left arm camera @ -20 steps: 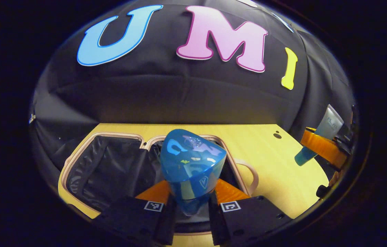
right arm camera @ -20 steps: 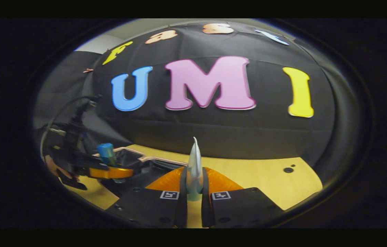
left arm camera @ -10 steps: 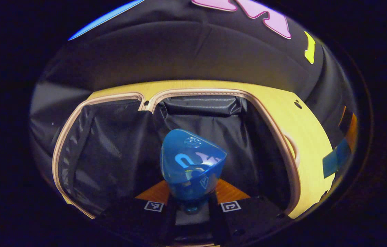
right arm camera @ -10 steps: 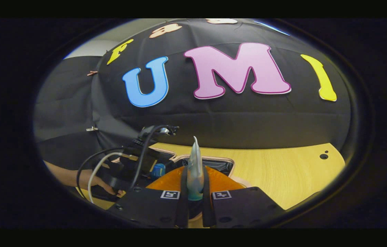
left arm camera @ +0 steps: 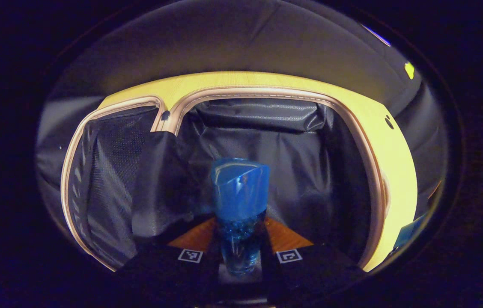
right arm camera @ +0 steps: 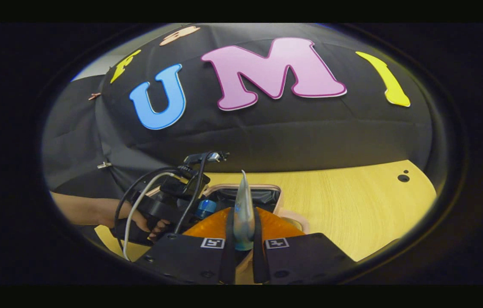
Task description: First open the suitcase, pack the skin care products into it, and then close the suitcase.
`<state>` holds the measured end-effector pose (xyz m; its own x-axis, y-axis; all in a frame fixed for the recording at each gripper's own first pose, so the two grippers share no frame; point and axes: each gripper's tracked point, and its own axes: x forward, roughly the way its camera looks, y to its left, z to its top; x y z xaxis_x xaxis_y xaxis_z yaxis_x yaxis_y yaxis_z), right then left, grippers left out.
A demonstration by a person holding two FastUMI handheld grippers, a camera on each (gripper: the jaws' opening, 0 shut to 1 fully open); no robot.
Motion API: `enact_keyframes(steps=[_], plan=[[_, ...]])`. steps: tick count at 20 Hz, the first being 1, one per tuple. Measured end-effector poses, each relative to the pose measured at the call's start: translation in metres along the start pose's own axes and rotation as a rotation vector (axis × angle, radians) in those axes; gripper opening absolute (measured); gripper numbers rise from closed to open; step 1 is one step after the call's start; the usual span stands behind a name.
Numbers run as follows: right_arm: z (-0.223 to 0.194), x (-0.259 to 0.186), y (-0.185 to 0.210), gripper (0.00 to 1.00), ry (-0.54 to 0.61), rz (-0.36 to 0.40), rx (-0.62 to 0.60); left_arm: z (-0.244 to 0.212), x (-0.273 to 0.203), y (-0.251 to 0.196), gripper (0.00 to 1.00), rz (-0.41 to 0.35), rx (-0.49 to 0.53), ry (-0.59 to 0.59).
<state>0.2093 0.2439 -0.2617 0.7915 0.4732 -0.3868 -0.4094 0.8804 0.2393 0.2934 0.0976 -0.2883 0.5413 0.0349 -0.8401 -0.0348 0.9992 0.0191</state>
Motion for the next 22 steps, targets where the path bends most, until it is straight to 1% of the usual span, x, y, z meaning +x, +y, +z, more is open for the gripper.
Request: enact_keyframes(steps=[1,2,3,4,5,6,7,8,9,10,11,12,14,15,17,19,22], plan=[[-0.004,0.0,0.001,0.25,0.015,-0.003,0.0,-0.001,-0.003,0.0,0.48,-0.002,-0.021,-0.009],[-0.009,0.001,0.002,0.14,0.035,-0.005,0.003,-0.001,-0.009,0.0,0.49,-0.002,-0.055,-0.026],[-0.014,0.002,0.003,0.19,0.057,-0.011,0.002,-0.001,-0.021,0.002,0.58,-0.006,-0.093,-0.052],[-0.018,0.003,0.003,0.14,0.076,-0.014,0.007,-0.001,-0.034,0.011,0.65,0.013,-0.132,-0.095],[-0.022,0.005,0.005,0.14,0.1,-0.02,0.023,0.003,-0.052,0.02,0.68,0.022,-0.175,-0.165],[-0.026,0.009,0.007,0.14,0.129,-0.025,0.048,0.002,-0.075,0.032,0.69,0.036,-0.218,-0.235],[-0.032,0.012,0.009,0.14,0.166,-0.036,0.074,-0.002,-0.097,0.045,0.66,0.068,-0.257,-0.291],[-0.037,0.017,0.011,0.13,0.195,-0.059,0.072,-0.009,-0.114,0.058,0.66,0.095,-0.289,-0.341],[-0.042,0.022,0.012,0.19,0.214,-0.09,0.043,-0.017,-0.13,0.068,0.67,0.113,-0.327,-0.378],[-0.048,0.026,0.015,0.12,0.241,-0.106,0.022,-0.026,-0.138,0.068,0.6,0.097,-0.371,-0.391],[-0.055,0.029,0.022,0.13,0.27,-0.111,0.024,-0.033,-0.143,0.065,0.69,0.074,-0.408,-0.402],[-0.061,0.035,0.029,0.19,0.297,-0.117,0.042,-0.041,-0.152,0.065,0.69,0.054,-0.43,-0.406],[-0.081,0.045,0.035,0.19,0.386,-0.157,0.114,-0.057,-0.168,0.066,0.69,0.042,-0.434,-0.403],[-0.088,0.048,0.033,0.19,0.417,-0.192,0.134,-0.064,-0.176,0.063,0.69,0.028,-0.448,-0.404],[-0.104,0.057,0.029,0.19,0.471,-0.245,0.067,-0.077,-0.194,0.055,0.69,-0.028,-0.472,-0.413],[-0.116,0.061,0.028,0.19,0.506,-0.266,0.004,-0.087,-0.203,0.063,0.69,-0.026,-0.459,-0.42],[-0.134,0.064,0.026,0.2,0.559,-0.318,0.038,-0.097,-0.209,0.079,0.69,0.014,-0.417,-0.413]])
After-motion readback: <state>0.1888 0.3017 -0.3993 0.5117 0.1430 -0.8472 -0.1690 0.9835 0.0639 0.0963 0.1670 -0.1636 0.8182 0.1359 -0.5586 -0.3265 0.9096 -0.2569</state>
